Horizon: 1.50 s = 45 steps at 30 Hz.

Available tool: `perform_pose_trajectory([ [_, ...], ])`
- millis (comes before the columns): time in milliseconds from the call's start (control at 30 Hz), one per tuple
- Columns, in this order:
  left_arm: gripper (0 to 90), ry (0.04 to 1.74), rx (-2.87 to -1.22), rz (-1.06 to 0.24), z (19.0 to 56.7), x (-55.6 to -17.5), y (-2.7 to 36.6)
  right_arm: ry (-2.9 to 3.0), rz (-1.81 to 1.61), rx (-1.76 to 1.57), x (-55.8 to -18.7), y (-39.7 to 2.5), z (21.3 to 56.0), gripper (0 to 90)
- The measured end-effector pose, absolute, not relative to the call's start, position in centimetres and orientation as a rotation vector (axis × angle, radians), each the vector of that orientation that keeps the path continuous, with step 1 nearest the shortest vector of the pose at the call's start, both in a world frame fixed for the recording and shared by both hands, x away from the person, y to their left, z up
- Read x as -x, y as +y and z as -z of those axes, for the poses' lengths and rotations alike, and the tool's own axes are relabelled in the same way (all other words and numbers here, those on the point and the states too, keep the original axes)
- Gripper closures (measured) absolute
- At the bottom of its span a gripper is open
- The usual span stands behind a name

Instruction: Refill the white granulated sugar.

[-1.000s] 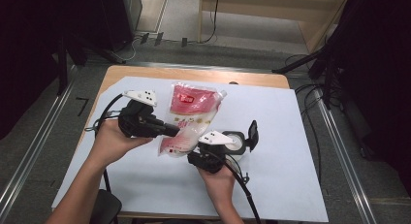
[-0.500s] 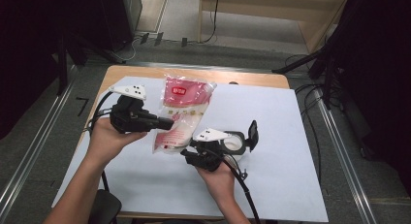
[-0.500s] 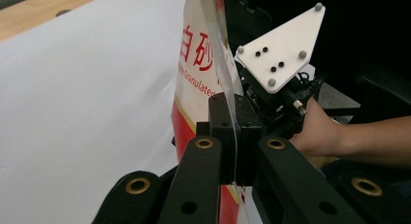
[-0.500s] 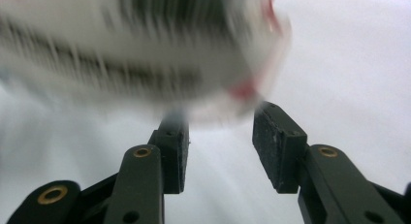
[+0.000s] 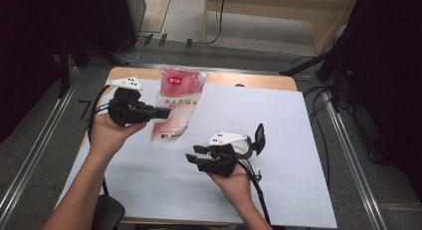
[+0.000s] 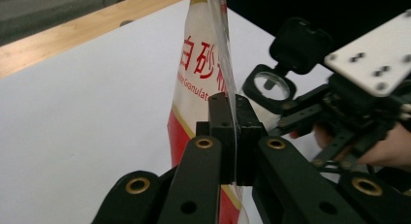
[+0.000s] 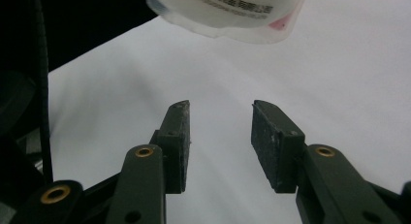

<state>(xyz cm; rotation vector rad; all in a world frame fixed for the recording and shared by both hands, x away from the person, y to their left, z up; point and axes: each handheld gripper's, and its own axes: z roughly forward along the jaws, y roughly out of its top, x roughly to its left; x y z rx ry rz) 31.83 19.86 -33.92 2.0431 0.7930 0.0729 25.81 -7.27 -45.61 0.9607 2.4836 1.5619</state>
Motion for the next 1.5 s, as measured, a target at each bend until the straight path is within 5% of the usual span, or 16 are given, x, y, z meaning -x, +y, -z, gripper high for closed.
perform_pose_trajectory([
  [867, 90.0, 0.900, -2.030, -0.110, 41.5, -39.1, 18.4, 2.512, -1.557, -0.968, -24.0, -13.1, 44.7, 58.2],
  [1500, 90.0, 0.855, -2.055, -0.104, 43.2, -36.6, 20.8, 2.470, -1.531, -1.022, -23.1, -15.4, 44.8, 57.9],
])
